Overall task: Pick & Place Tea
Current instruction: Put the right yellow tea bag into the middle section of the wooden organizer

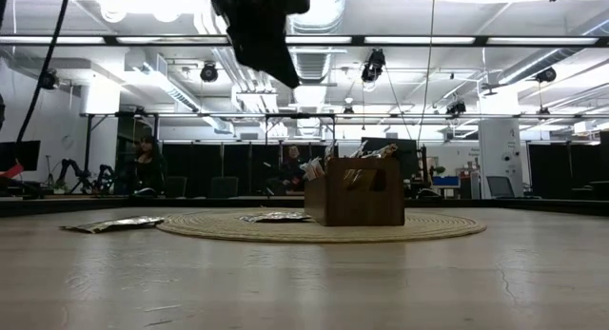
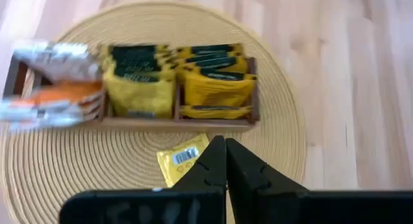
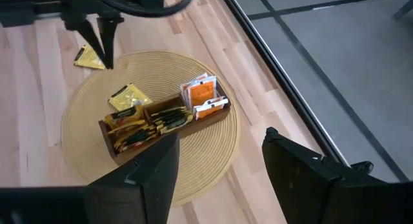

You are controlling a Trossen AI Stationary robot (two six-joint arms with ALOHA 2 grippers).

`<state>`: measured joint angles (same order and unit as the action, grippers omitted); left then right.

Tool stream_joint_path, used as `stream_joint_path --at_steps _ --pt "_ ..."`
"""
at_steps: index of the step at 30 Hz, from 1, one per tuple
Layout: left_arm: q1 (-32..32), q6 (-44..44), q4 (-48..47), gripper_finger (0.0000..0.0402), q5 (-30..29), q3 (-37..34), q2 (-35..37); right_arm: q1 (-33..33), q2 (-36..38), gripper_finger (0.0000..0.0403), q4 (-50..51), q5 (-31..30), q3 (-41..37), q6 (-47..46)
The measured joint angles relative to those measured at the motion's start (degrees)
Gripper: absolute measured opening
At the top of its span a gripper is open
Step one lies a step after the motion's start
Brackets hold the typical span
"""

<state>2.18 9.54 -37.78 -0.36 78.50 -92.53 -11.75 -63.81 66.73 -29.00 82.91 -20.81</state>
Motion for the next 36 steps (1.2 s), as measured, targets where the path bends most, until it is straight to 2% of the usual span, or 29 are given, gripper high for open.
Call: stream_joint_path --at_steps 5,9,13,17,21,25,31,36 --pt "0.0 -6.5 -1.6 0.0042 2.4 0.0 0.3 0.0 0.0 0.0219 0.0 -0.1 0.0 -2.2" --pt "0.0 -10.8 -4.3 0.0101 2.5 -0.1 -0.4 0.0 -0.1 0.0219 0.0 -0.1 0.0 -3.9" --pt "0.0 -14.8 -6.6 0.0162 5.3 -0.1 -2.1 0.0 -0.1 0.0219 0.0 -0.1 -0.1 -6.1" --pt "0.5 -25.8 -8.5 0.0197 5.7 -0.1 -4.3 0.0 -0.1 0.0219 0.0 -0.1 -0.2 -7.3" --pt "0.9 -40.7 -9.8 0.0203 5.7 -0.2 -5.9 0.0 -0.1 0.0219 0.0 -0.2 -0.2 -8.7" --pt "0.9 -49.3 -10.0 0.0204 5.3 -0.2 -7.2 0.0 -0.1 0.0219 0.0 -0.2 -0.2 -9.3" --pt "0.9 -57.0 -10.0 0.0204 5.2 -0.2 -9.9 0.0 -0.1 0.0219 0.0 -1.2 -0.2 -10.6" --pt "0.9 -57.7 -9.3 0.0204 2.2 -0.2 -13.7 0.0 -0.1 0.0219 0.0 -1.2 -0.2 -11.8"
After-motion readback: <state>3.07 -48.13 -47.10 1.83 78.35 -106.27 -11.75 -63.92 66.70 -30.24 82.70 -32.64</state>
